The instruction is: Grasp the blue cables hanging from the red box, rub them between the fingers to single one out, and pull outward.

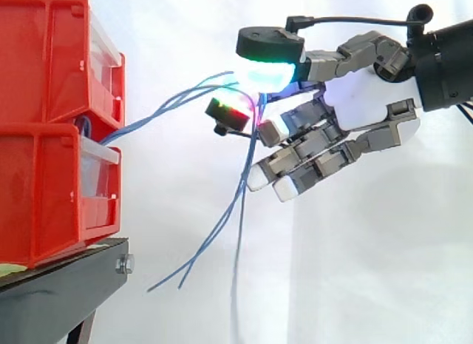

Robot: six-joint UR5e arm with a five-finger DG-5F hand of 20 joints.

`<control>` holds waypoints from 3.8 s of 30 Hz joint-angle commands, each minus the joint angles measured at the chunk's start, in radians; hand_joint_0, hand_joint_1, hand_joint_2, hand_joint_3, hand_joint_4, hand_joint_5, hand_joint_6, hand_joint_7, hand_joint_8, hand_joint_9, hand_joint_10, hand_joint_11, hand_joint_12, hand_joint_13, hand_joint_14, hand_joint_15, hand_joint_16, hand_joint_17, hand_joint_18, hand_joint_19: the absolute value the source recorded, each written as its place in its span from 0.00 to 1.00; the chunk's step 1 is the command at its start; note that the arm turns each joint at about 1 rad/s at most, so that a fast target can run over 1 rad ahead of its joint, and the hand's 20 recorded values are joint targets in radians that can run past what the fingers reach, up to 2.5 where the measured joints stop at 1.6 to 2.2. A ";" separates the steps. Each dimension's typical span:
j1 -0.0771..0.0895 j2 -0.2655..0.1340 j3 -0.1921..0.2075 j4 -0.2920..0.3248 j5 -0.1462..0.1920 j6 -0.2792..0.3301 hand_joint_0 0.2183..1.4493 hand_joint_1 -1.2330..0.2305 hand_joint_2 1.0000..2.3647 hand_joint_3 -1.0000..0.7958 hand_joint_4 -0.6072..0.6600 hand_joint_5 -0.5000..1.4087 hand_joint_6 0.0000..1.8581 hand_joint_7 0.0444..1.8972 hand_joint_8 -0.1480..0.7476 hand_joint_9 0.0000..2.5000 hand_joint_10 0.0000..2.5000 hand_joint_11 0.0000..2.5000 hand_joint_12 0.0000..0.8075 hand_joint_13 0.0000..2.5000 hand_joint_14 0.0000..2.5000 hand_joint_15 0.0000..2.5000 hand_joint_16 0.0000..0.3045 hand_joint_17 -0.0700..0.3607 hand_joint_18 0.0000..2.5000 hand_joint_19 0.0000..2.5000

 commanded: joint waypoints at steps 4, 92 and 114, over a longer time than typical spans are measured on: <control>-0.007 0.001 -0.001 -0.001 -0.004 -0.004 0.21 0.38 0.00 0.28 0.46 0.21 0.47 0.54 0.45 0.47 0.01 0.34 0.45 0.33 0.01 0.22 0.15 0.40 0.31 0.21; 0.007 0.001 -0.015 -0.006 0.001 0.048 0.28 0.40 0.01 0.34 0.55 0.19 0.49 0.57 0.46 0.44 0.01 0.38 0.44 0.31 0.01 0.23 0.15 0.39 0.27 0.23; 0.009 0.001 -0.009 -0.009 0.005 0.048 0.28 0.33 0.02 0.54 0.46 0.23 0.48 0.62 0.50 0.49 0.01 0.30 0.52 0.37 0.01 0.21 0.20 0.48 0.36 0.19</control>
